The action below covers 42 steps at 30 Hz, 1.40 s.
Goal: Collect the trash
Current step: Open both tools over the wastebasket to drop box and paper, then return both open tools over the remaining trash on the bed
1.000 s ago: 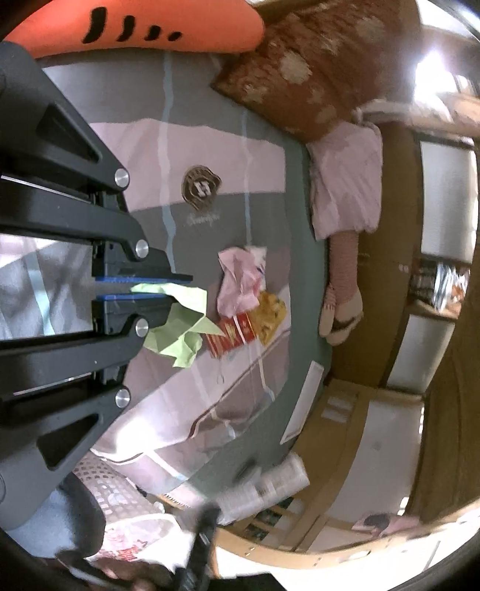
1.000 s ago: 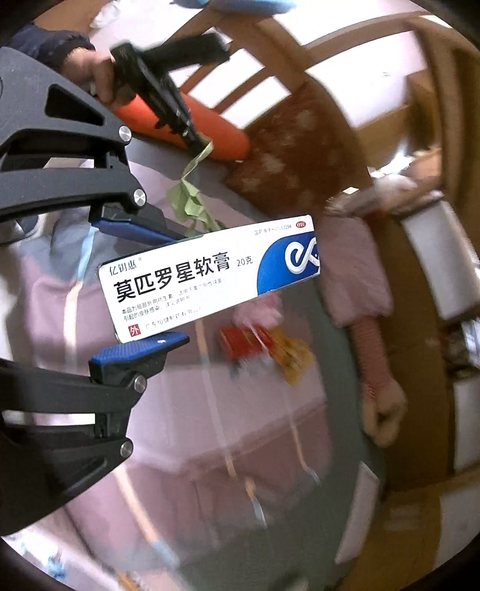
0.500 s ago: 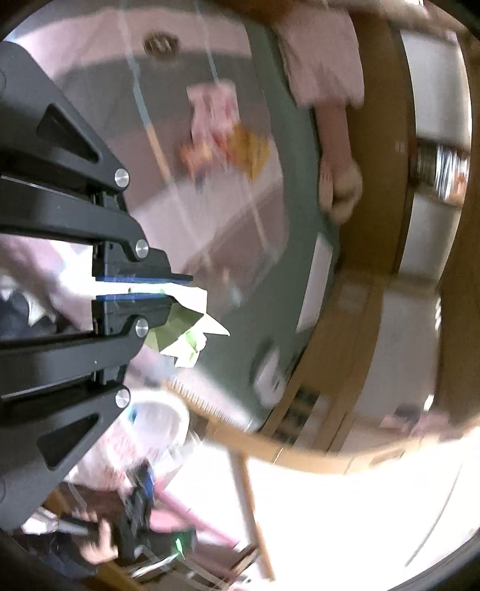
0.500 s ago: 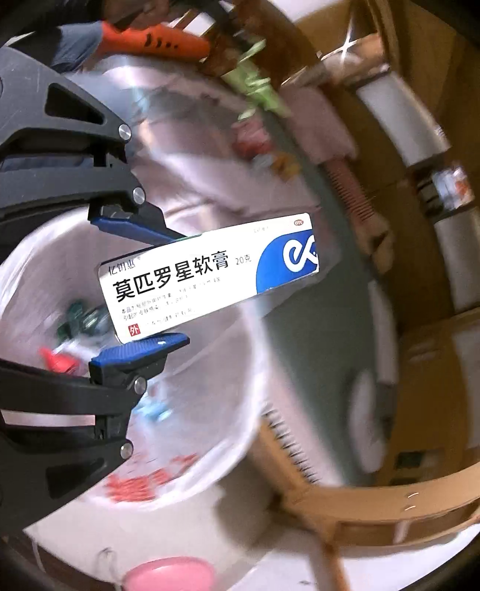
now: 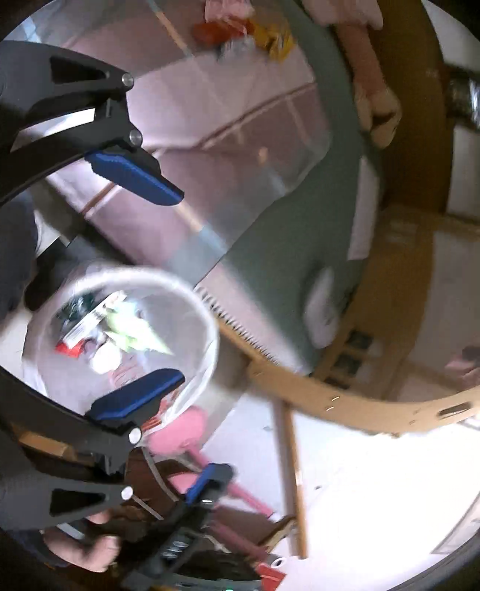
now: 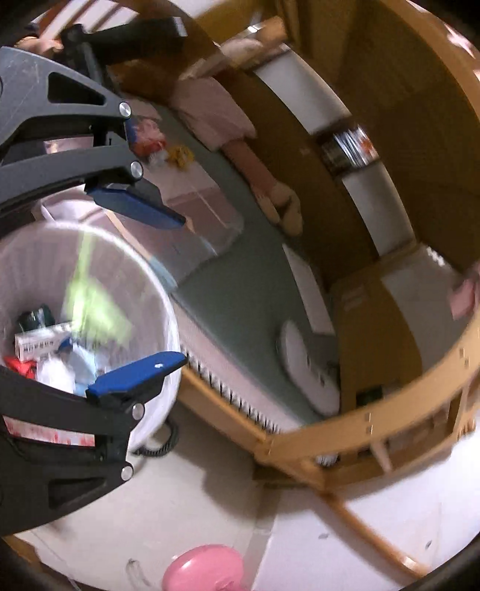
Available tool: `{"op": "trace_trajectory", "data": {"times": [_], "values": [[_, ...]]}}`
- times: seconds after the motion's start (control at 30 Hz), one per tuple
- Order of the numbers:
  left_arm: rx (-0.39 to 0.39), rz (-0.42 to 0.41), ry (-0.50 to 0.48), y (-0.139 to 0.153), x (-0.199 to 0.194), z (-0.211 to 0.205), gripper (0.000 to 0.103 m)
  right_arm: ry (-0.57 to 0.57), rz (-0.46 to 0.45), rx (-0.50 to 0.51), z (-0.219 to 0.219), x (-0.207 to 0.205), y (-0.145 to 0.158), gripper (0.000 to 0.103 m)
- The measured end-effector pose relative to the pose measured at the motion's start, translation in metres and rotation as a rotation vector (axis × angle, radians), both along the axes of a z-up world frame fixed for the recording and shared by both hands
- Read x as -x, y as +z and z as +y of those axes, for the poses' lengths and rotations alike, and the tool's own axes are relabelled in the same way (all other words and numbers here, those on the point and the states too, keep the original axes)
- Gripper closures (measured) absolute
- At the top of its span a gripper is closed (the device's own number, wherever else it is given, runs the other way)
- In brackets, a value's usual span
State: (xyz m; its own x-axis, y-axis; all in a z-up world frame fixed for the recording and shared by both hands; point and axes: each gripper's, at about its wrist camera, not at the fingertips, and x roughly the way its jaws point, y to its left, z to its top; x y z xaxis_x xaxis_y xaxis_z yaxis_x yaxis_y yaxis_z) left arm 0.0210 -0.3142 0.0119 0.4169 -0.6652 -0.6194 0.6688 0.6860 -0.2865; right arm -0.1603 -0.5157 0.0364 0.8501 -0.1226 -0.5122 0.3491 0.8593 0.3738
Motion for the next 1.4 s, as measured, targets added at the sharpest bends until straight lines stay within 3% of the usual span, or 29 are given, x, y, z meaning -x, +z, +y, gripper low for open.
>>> {"op": "trace_trajectory", "data": {"times": [0.13, 0.3, 0.43, 0.6, 0.7, 0.8, 0.9, 1.0, 1.2, 1.4], "values": [[-0.015, -0.076, 0.118, 0.012, -0.016, 0.064, 0.010, 0.124, 0.040, 0.021, 0.049, -0.038, -0.013, 0.035], [-0.060, -0.188, 0.353, 0.025, -0.034, 0.176, 0.005, 0.314, 0.038, 0.060, 0.140, -0.107, -0.008, 0.035], [-0.070, -0.176, 0.546, 0.023, -0.047, 0.267, 0.004, 0.439, 0.014, 0.115, 0.214, -0.151, -0.002, 0.033], [-0.047, -0.145, 0.682, 0.003, -0.054, 0.336, 0.004, 0.505, -0.008, 0.199, 0.278, -0.185, -0.004, 0.033], [-0.075, -0.150, 0.713, -0.018, -0.057, 0.347, 0.004, 0.523, -0.005, 0.201, 0.303, -0.201, -0.021, 0.032], [-0.133, -0.098, 0.738, -0.036, -0.062, 0.348, 0.004, 0.539, 0.100, 0.244, 0.315, -0.212, -0.043, 0.032], [-0.078, -0.118, 0.724, -0.034, -0.054, 0.349, 0.004, 0.537, 0.055, 0.239, 0.314, -0.206, -0.039, 0.032], [-0.090, -0.157, 0.716, -0.033, -0.050, 0.345, 0.004, 0.532, 0.083, 0.236, 0.310, -0.209, -0.045, 0.032], [-0.103, -0.146, 0.709, -0.036, -0.051, 0.343, 0.004, 0.507, 0.109, 0.150, 0.300, -0.218, -0.051, 0.032], [-0.116, -0.136, 0.700, -0.039, -0.051, 0.340, 0.004, 0.505, 0.114, 0.137, 0.299, -0.219, -0.052, 0.032]]}}
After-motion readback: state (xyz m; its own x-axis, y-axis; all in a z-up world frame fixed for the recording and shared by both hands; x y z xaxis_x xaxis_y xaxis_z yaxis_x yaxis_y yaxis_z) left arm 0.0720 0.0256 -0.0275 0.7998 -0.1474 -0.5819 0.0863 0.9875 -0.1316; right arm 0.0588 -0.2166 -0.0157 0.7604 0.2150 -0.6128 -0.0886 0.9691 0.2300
